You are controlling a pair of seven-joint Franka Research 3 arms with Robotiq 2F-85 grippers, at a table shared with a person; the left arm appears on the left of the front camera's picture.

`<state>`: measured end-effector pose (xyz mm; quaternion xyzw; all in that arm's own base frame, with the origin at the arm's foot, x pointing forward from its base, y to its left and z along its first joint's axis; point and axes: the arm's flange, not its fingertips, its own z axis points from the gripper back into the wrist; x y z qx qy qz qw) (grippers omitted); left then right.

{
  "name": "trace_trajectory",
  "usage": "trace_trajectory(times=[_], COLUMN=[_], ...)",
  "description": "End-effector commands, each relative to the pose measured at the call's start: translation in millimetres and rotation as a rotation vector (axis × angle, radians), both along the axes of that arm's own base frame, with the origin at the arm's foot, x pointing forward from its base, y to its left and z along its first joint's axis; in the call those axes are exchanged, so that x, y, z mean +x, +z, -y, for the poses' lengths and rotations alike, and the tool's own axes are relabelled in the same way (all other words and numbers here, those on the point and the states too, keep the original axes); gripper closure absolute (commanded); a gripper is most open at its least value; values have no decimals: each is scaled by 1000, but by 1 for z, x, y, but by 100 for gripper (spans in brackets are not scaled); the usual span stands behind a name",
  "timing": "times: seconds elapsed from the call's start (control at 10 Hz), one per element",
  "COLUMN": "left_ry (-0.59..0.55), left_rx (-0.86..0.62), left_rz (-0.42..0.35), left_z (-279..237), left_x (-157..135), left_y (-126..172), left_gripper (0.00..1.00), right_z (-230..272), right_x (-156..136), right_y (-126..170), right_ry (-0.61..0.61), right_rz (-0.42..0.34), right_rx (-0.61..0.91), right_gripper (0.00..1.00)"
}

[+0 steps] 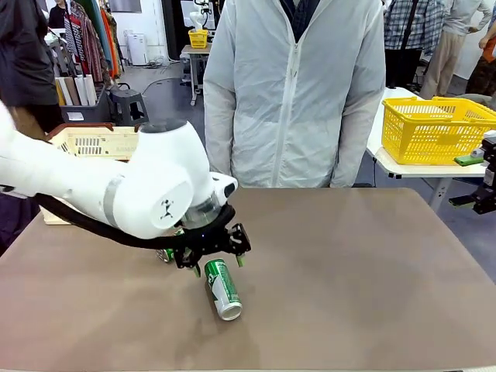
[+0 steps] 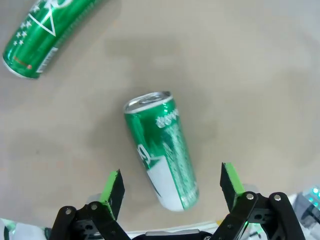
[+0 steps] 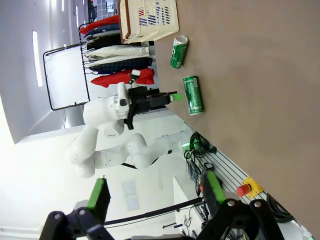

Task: Place the drinks into the Shopping basket.
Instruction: Pick up one drink and place it into the Shopping basket.

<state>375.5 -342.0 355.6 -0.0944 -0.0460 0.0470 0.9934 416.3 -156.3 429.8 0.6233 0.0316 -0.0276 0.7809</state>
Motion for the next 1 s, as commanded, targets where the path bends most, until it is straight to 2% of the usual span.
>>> trace_trajectory(times=[0.0, 0.2, 0.4, 0.6, 0.8, 0.9], left_ry=[61, 83, 114, 117, 120, 114], left_rx=[68, 103, 64, 86, 79, 92], left_rz=[-7, -46, -40, -70, -66, -60], left_z=[19, 20, 25, 24, 23, 23], left_x=[12, 16, 20, 21, 22, 22], left_y=[-20, -42, -53, -57, -53, -53], left_gripper=[0, 0, 0, 0, 0, 47], right_z=[1, 1, 1, 1, 1, 1], right_x=[0, 0, 0, 0, 0, 0], right_y=[4, 4, 4, 4, 4, 4], right_ry=[4, 4, 4, 4, 4, 4], right_rz=[-19, -19, -19, -19, -19, -19], right_rx=[-24, -24, -24, -24, -24, -24], right_gripper=[0, 0, 0, 0, 0, 0])
